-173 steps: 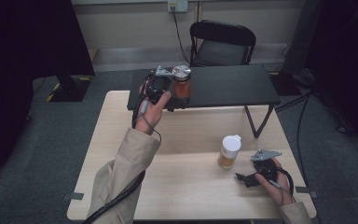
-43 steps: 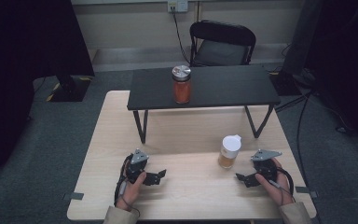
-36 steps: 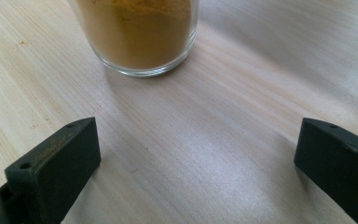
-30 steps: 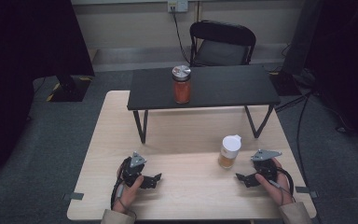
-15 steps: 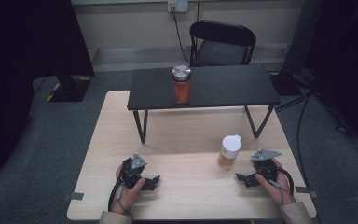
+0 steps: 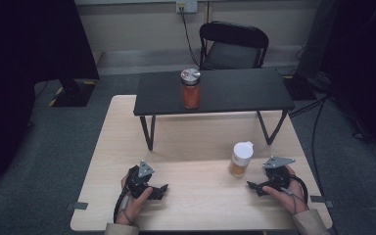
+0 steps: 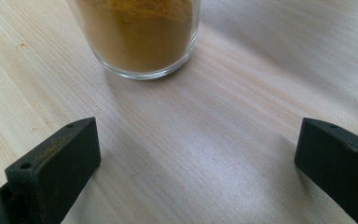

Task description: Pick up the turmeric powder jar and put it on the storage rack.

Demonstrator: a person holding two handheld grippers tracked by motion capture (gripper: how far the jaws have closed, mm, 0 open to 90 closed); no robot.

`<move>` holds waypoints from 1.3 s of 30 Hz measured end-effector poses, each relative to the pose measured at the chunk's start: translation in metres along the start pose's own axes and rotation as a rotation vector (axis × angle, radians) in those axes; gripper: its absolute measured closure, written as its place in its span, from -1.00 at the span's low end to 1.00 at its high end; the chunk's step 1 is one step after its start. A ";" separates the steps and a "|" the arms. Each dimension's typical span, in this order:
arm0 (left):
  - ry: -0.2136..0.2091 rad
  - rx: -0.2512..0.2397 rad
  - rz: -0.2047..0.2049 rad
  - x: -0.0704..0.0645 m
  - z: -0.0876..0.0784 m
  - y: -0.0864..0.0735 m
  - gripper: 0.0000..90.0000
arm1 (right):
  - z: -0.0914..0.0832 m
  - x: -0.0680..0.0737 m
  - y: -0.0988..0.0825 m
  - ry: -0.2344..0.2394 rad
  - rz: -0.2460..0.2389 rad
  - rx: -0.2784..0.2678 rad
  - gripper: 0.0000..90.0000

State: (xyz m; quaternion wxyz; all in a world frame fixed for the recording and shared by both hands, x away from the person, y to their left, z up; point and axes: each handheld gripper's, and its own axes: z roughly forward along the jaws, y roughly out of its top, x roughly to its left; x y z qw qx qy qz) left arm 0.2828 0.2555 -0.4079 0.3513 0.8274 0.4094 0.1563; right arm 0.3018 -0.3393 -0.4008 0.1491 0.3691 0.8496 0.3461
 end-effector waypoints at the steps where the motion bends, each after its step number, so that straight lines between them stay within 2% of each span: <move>1: 0.000 0.000 0.000 0.000 0.000 0.000 -1.00 | 0.000 0.000 0.000 0.002 -0.002 0.001 -1.00; 8: 0.000 0.001 0.000 0.000 0.000 0.000 -1.00 | 0.002 0.001 0.006 0.003 0.001 0.015 -1.00; 13: 0.000 0.000 0.000 0.000 0.000 0.000 -1.00 | 0.005 0.002 0.011 0.023 0.008 0.011 -0.98; 17: 0.000 0.000 0.000 0.000 0.000 0.000 -1.00 | 0.006 0.004 0.013 0.032 0.008 -0.011 -0.97; 23: 0.000 0.000 0.000 0.000 0.000 0.000 -1.00 | 0.007 0.007 0.018 0.049 0.026 -0.078 -0.96; 33: 0.000 0.000 0.000 0.000 0.000 0.000 -1.00 | 0.016 0.008 0.027 0.092 0.030 -0.161 -0.69; 37: 0.000 0.000 0.000 0.000 0.000 0.000 -1.00 | 0.022 0.013 0.031 0.079 0.015 -0.197 -0.53; 39: 0.000 0.000 -0.002 0.000 0.000 0.000 -1.00 | 0.023 0.015 0.032 0.064 0.008 -0.199 -0.44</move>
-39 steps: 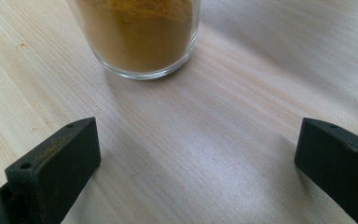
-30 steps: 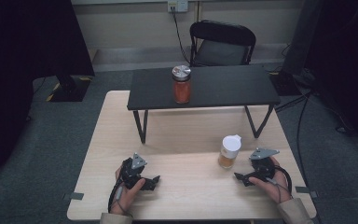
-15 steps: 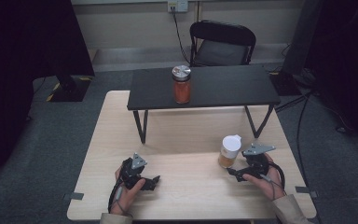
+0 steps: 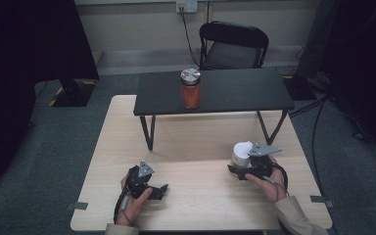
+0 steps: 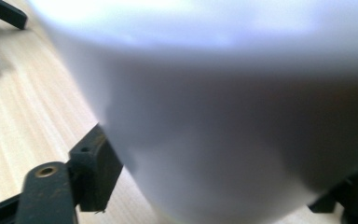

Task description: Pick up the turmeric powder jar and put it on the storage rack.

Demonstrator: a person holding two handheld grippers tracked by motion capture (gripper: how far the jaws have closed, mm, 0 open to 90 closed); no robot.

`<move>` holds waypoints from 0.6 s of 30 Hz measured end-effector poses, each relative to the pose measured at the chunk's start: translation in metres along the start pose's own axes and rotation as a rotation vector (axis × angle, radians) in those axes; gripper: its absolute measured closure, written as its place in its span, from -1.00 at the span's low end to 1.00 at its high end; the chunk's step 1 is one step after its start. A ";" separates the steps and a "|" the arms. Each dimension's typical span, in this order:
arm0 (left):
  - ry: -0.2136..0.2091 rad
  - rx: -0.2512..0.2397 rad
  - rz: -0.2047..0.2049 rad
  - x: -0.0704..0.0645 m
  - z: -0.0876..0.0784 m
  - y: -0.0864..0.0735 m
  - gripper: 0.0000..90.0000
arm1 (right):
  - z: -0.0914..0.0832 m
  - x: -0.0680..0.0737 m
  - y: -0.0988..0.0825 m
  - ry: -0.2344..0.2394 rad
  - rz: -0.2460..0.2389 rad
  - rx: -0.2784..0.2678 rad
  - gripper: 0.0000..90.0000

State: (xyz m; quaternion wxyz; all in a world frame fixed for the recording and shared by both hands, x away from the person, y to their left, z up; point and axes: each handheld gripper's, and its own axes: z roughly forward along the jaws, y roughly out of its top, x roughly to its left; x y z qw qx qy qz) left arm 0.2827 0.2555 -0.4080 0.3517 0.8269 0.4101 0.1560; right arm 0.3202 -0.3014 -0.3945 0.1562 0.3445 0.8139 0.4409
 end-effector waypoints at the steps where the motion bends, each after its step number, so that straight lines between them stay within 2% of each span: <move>1: 0.000 0.000 0.000 0.000 0.000 0.000 -1.00 | 0.000 0.000 0.000 0.000 0.000 0.000 -0.44; 4: 0.000 0.000 0.002 0.000 0.000 0.000 -1.00 | 0.000 -0.001 -0.004 -0.005 0.007 -0.022 -0.35; 6: 0.000 0.000 0.002 0.000 0.000 0.000 -1.00 | 0.000 0.000 -0.002 -0.005 0.002 -0.015 -0.34; 12: 0.001 0.001 0.003 0.000 0.000 0.000 -1.00 | -0.001 -0.002 0.000 -0.004 0.046 -0.009 -0.34; 18: 0.000 0.001 0.002 0.000 0.000 0.000 -1.00 | -0.007 0.001 0.006 -0.014 0.033 0.002 -0.33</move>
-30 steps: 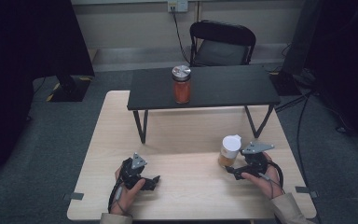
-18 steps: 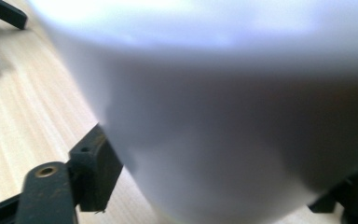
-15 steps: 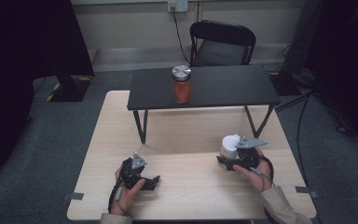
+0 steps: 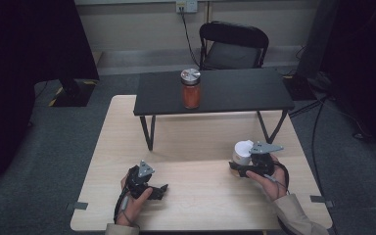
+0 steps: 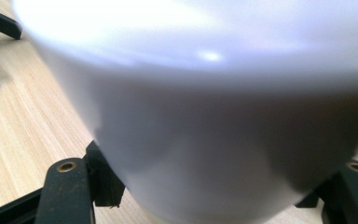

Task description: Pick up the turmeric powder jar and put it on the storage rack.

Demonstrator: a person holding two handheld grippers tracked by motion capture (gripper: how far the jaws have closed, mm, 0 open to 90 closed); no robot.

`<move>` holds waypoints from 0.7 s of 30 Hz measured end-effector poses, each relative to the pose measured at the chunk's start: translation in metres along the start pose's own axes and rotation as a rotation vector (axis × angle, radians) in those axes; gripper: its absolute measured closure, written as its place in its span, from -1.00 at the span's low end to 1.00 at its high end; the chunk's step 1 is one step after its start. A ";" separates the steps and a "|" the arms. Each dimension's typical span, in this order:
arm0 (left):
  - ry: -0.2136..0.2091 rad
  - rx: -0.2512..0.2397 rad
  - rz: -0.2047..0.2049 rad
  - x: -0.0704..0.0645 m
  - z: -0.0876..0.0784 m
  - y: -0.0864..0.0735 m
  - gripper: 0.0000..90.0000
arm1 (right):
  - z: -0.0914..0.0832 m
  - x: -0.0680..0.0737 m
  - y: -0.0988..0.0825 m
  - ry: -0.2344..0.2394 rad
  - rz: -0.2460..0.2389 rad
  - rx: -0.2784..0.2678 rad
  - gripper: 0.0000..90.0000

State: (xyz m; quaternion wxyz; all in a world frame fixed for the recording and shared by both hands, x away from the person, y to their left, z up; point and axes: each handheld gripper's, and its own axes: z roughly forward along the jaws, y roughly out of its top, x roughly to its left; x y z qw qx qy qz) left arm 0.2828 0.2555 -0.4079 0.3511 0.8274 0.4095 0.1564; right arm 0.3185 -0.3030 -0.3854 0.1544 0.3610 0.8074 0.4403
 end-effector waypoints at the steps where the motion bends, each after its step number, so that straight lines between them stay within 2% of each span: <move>1: 0.000 0.000 0.000 0.000 0.000 0.000 -1.00 | -0.001 0.000 0.001 -0.002 -0.003 0.002 -0.33; 6: 0.000 0.000 0.000 0.000 0.000 0.000 -1.00 | -0.005 0.000 0.007 0.001 -0.009 0.006 -0.33; 21: 0.000 0.000 0.000 0.000 0.000 0.000 -1.00 | -0.019 -0.006 0.029 0.016 0.016 0.015 -0.33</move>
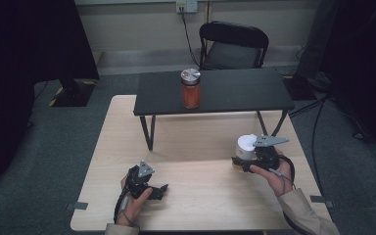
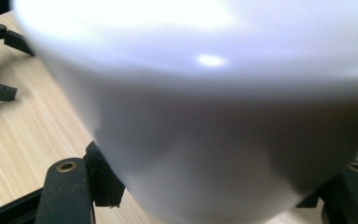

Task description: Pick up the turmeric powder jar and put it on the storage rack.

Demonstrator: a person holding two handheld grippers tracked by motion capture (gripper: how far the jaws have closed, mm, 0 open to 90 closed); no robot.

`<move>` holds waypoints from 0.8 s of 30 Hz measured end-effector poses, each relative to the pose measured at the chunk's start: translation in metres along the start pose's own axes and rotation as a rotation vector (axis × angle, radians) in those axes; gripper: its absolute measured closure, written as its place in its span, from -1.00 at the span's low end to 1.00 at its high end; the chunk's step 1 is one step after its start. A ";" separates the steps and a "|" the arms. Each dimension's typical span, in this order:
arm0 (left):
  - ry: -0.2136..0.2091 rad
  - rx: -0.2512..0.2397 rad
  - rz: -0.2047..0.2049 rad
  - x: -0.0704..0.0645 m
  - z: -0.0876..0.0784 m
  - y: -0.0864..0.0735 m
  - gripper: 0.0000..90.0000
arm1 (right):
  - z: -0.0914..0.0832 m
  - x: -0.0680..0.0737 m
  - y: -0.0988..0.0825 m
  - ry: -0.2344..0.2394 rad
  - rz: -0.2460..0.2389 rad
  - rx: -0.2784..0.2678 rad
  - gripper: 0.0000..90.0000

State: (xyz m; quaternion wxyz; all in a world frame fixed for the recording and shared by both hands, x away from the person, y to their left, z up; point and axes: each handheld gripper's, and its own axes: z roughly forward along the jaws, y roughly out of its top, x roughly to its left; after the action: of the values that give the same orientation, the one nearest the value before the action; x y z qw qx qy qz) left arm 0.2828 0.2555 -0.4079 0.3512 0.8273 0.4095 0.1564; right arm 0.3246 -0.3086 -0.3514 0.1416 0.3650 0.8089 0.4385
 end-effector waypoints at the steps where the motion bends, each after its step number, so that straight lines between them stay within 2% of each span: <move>1: 0.000 0.000 0.000 0.000 0.000 0.000 -1.00 | -0.001 0.000 0.002 0.000 -0.001 -0.001 -0.33; 24: 0.000 0.000 0.000 0.000 0.000 0.000 -1.00 | -0.017 -0.003 0.044 0.025 -0.019 0.006 -0.33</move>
State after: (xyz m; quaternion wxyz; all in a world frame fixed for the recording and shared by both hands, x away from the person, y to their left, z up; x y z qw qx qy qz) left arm 0.2828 0.2555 -0.4079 0.3511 0.8274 0.4094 0.1563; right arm 0.3380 -0.3059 -0.3065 0.1348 0.3523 0.8153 0.4393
